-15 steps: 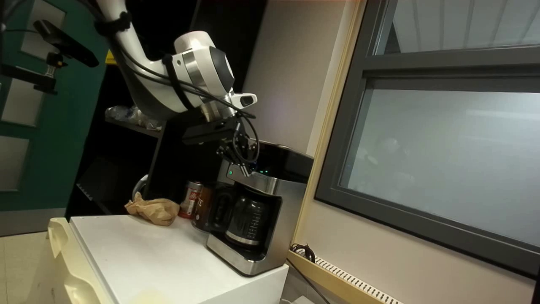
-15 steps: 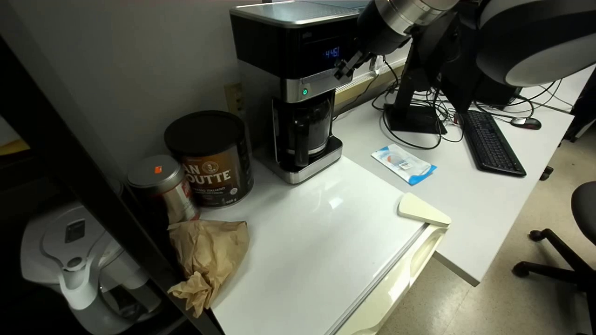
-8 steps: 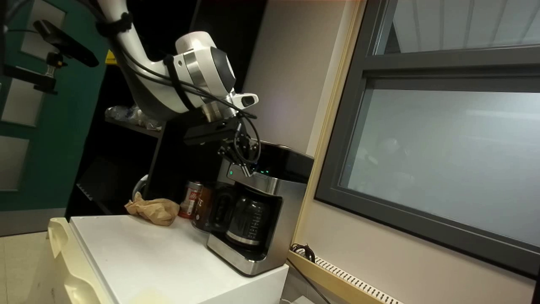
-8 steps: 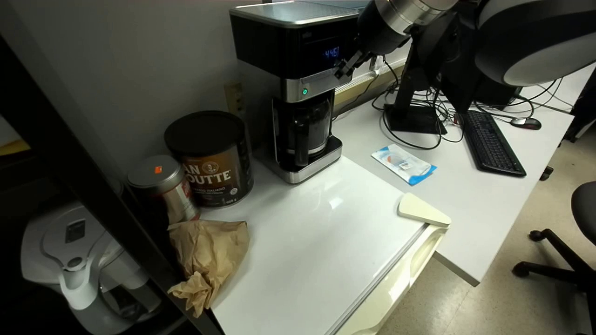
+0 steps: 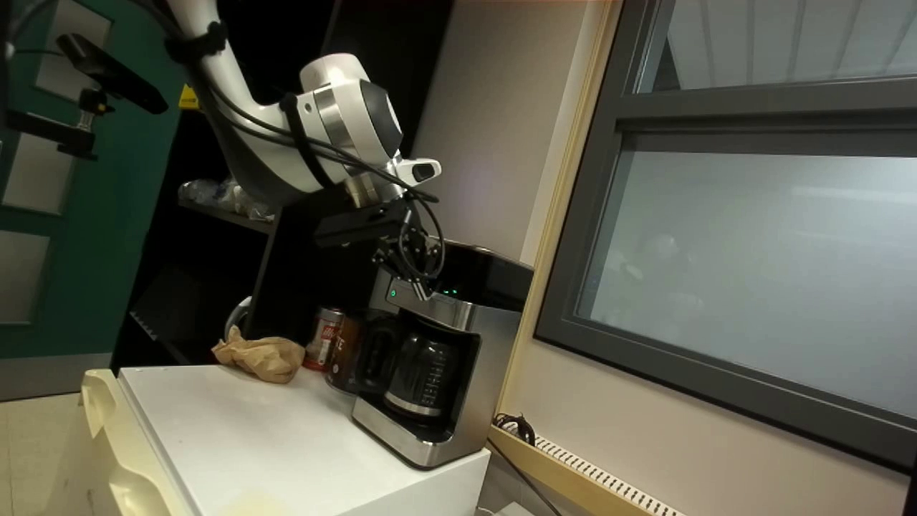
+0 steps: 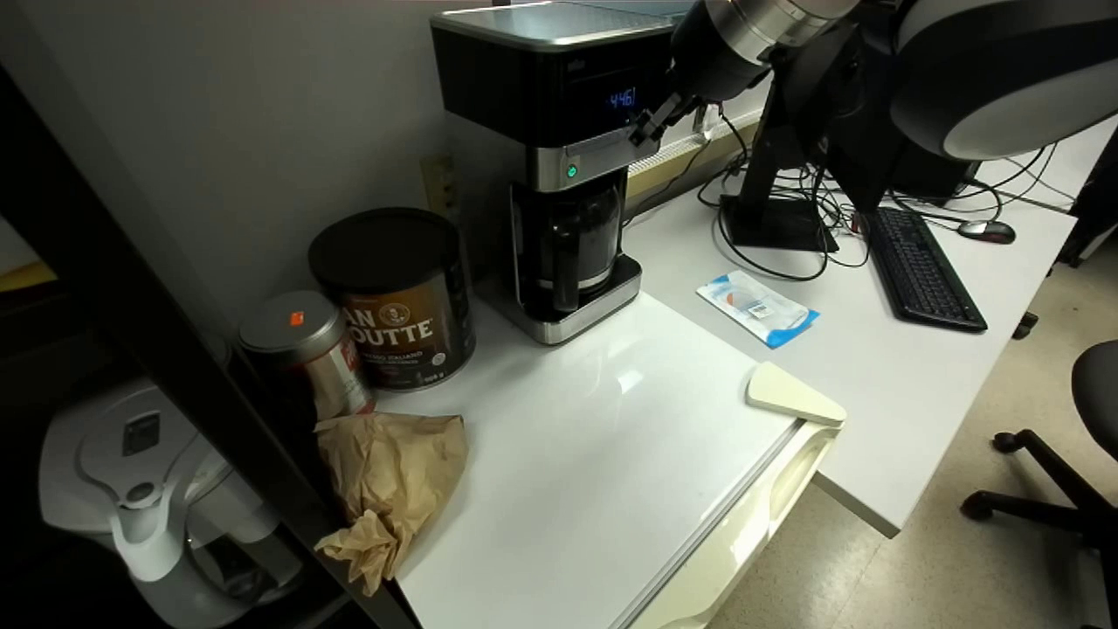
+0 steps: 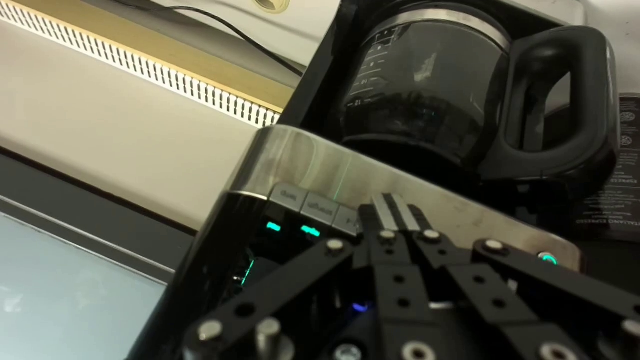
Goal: Press a button on the right side of the coffee machine
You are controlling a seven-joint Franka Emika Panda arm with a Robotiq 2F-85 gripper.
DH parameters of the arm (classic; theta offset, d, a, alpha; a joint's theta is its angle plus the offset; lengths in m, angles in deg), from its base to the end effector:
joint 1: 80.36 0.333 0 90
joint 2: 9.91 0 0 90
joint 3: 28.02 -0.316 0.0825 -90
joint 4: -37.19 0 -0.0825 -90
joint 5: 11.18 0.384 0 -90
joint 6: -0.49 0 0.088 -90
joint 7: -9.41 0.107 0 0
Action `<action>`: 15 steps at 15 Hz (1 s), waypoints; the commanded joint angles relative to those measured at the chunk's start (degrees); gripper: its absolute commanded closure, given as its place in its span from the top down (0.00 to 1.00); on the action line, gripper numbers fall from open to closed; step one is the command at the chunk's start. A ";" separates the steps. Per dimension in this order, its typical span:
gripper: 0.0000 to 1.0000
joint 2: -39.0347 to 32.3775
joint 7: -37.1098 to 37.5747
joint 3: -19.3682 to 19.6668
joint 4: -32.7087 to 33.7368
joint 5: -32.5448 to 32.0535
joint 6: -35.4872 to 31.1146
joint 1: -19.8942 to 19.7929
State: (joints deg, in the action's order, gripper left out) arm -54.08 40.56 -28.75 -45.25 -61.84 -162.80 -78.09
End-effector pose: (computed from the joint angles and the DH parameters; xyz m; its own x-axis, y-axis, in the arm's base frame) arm 0.7567 0.0787 0.2908 0.7304 0.3368 0.5942 0.1332 -0.9235 0.3597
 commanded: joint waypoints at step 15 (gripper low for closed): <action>0.01 13.47 -1.94 -6.85 -20.29 0.81 -10.46 -9.10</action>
State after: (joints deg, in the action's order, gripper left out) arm -46.63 40.74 -32.68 -56.46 -61.84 -170.38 -84.13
